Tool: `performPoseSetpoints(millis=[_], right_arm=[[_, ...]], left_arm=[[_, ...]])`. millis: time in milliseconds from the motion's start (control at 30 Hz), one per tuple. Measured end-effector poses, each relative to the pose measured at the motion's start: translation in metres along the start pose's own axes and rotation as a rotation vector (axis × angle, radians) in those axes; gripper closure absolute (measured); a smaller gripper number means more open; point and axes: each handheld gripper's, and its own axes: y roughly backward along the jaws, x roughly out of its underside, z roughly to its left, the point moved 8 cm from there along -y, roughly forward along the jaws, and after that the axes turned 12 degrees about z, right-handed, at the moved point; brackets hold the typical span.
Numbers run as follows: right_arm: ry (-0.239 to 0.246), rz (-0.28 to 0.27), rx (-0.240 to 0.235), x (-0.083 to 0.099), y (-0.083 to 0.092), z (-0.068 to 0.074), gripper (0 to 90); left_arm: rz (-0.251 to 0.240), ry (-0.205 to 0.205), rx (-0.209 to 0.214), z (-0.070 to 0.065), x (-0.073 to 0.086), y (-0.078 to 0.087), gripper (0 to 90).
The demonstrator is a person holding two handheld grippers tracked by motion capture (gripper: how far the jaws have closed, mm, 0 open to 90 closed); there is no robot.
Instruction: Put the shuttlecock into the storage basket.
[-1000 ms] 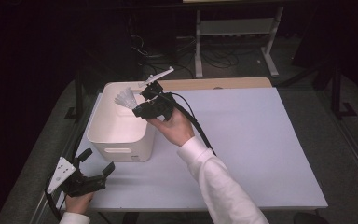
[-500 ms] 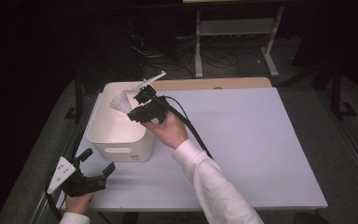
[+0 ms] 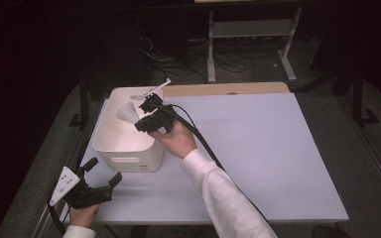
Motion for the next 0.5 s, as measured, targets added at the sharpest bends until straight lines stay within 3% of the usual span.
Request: performPoseSetpoints(millis=[67,100,167,333,500], right_arm=[[0.001,-0.002,0.003,0.000,-0.001,-0.002,62.4],[-0.014,-0.001,-0.015,0.000,-0.002,-0.001,48.5],[-0.030,0.013,-0.029,0.001,-0.003,-0.001,36.6],[-0.036,-0.015,-0.048,-0.001,0.001,-0.005,21.5],[-0.052,-0.049,-0.023,-0.004,0.009,-0.011,5.7]], left_arm=[[0.001,0.004,0.001,0.000,0.000,0.000,0.0],[0.001,0.004,0.001,0.000,0.000,0.000,0.0],[0.000,0.002,0.001,-0.001,0.000,0.000,0.0],[-0.001,0.000,0.001,-0.001,0.000,0.000,0.0],[-0.006,-0.001,0.004,0.000,0.000,-0.001,0.0]])
